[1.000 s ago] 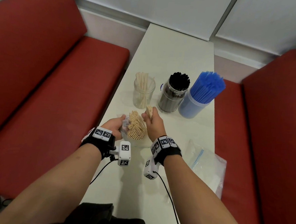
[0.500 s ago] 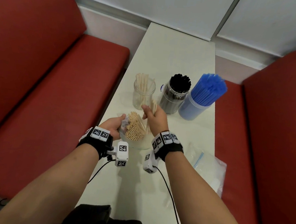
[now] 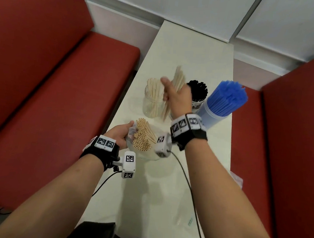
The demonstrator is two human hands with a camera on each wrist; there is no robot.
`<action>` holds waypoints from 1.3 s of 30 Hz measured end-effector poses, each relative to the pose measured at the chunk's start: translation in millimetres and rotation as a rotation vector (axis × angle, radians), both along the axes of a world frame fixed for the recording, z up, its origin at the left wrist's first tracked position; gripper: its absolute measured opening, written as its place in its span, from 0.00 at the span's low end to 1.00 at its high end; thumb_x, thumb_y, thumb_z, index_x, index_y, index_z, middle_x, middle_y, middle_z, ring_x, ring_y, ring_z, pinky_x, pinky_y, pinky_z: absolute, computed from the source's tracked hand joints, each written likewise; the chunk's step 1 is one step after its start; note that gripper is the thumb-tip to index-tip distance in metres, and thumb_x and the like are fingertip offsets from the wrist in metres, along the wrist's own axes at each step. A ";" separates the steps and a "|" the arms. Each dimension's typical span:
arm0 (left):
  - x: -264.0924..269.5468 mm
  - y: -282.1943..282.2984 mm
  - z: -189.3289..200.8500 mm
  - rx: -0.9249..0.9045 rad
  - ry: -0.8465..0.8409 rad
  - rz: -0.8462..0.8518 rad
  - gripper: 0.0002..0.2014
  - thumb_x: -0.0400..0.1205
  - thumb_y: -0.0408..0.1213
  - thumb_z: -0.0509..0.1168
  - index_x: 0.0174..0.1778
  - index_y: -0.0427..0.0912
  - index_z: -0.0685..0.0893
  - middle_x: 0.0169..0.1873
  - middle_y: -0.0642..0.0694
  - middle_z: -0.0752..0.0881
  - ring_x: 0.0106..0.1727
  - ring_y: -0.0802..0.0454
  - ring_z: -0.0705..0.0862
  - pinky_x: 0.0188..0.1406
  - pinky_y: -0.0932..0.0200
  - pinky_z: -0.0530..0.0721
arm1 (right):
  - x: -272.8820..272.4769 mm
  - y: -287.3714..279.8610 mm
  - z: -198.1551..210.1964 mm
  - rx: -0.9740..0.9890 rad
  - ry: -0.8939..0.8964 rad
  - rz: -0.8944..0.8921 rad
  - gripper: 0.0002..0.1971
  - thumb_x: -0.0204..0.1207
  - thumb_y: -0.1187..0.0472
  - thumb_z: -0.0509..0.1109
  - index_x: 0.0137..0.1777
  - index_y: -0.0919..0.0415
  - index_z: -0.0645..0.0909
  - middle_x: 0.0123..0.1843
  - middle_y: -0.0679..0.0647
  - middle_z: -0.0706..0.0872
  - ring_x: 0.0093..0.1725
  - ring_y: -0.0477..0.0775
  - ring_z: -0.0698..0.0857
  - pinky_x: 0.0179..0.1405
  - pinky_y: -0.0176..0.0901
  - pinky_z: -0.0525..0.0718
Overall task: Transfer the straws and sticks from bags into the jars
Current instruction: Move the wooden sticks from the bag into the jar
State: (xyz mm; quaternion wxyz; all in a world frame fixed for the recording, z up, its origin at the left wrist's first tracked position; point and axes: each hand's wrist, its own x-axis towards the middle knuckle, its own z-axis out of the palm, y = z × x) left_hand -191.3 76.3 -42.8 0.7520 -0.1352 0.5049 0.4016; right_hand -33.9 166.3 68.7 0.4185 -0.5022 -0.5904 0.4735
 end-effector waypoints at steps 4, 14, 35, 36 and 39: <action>-1.6 6.1 1.1 -0.003 0.008 0.007 0.20 0.90 0.49 0.60 0.37 0.38 0.80 0.19 0.44 0.83 0.14 0.53 0.76 0.12 0.66 0.76 | -17.7 44.7 47.6 0.179 0.143 -0.098 0.21 0.75 0.47 0.79 0.36 0.63 0.78 0.26 0.57 0.81 0.26 0.53 0.79 0.35 0.49 0.85; -5.0 22.9 -0.1 -0.024 0.023 -0.033 0.18 0.89 0.50 0.61 0.45 0.38 0.83 0.37 0.45 0.83 0.31 0.53 0.78 0.38 0.64 0.81 | -53.9 84.8 -21.7 0.003 0.087 -0.131 0.22 0.73 0.49 0.82 0.30 0.57 0.73 0.26 0.60 0.80 0.29 0.55 0.79 0.43 0.59 0.85; -7.2 21.5 0.8 -0.031 -0.006 0.018 0.19 0.89 0.50 0.62 0.42 0.38 0.83 0.28 0.43 0.85 0.18 0.52 0.79 0.15 0.65 0.79 | -29.8 63.0 -76.4 0.068 -0.315 0.212 0.18 0.84 0.54 0.70 0.73 0.52 0.81 0.73 0.50 0.84 0.75 0.49 0.79 0.76 0.45 0.74; -6.5 19.1 4.0 -0.021 -0.028 0.028 0.19 0.89 0.49 0.62 0.43 0.37 0.83 0.26 0.42 0.86 0.16 0.50 0.79 0.13 0.66 0.77 | -26.6 59.3 -76.6 0.056 -0.444 0.298 0.20 0.86 0.55 0.68 0.77 0.52 0.78 0.78 0.53 0.79 0.80 0.52 0.74 0.80 0.48 0.70; -4.7 11.6 7.2 0.008 -0.072 0.053 0.20 0.90 0.49 0.60 0.44 0.36 0.83 0.27 0.38 0.89 0.16 0.48 0.84 0.28 0.63 0.87 | -17.2 47.4 -73.1 0.107 -0.539 0.366 0.24 0.86 0.64 0.63 0.82 0.53 0.72 0.85 0.55 0.69 0.88 0.55 0.59 0.86 0.50 0.59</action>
